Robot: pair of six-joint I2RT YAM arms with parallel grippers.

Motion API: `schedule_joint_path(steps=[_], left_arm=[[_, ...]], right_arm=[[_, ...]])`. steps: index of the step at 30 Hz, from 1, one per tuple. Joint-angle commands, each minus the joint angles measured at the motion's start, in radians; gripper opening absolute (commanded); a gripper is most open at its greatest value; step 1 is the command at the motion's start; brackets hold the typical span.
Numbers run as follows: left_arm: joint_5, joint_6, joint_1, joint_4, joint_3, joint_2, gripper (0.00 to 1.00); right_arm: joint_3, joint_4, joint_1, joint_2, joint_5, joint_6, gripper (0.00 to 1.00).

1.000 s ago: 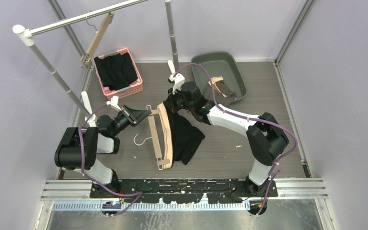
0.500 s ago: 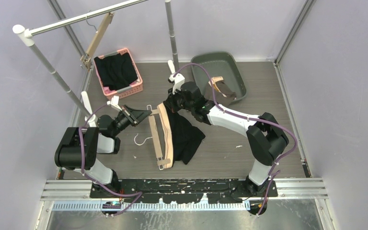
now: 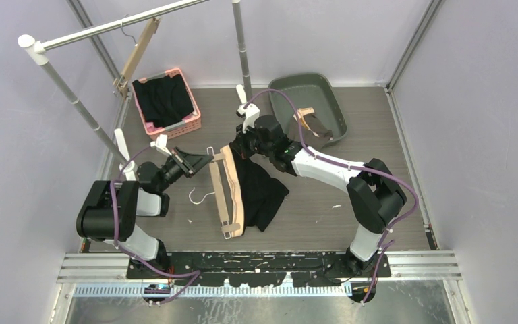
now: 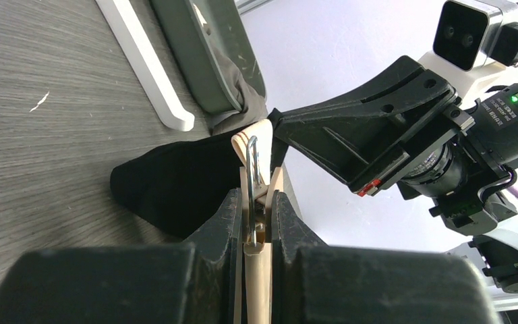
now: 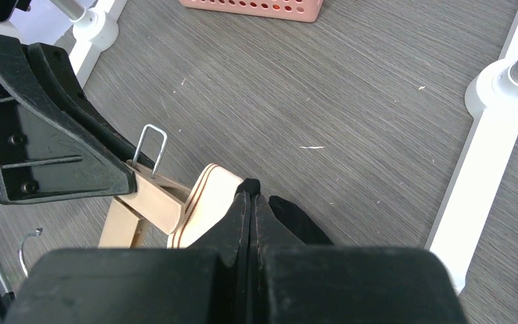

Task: Clip the underwear to the hanger
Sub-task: Clamp the underwear onto the hanger.

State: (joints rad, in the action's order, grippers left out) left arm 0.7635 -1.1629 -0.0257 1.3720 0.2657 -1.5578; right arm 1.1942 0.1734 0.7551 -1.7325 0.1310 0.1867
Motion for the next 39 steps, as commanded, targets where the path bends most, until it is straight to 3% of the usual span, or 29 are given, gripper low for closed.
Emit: schedule_joint_path(steps=[1,36,37,39], left_arm=[[-0.001,-0.011,-0.01,0.058,0.029,0.029,0.0],[-0.035,0.009,-0.076,0.058,0.058,-0.037,0.0],[-0.035,0.007,-0.076,0.058,0.059,-0.038,0.01],[-0.034,0.004,-0.076,0.058,0.061,-0.042,0.18]], right_arm=[[0.033,0.076,-0.006,0.011,0.011,0.0,0.01],[0.062,0.085,-0.006,0.011,0.042,0.017,0.01],[0.062,0.084,-0.006,0.009,0.042,0.016,0.01],[0.059,0.084,-0.006,0.011,0.041,0.016,0.01]])
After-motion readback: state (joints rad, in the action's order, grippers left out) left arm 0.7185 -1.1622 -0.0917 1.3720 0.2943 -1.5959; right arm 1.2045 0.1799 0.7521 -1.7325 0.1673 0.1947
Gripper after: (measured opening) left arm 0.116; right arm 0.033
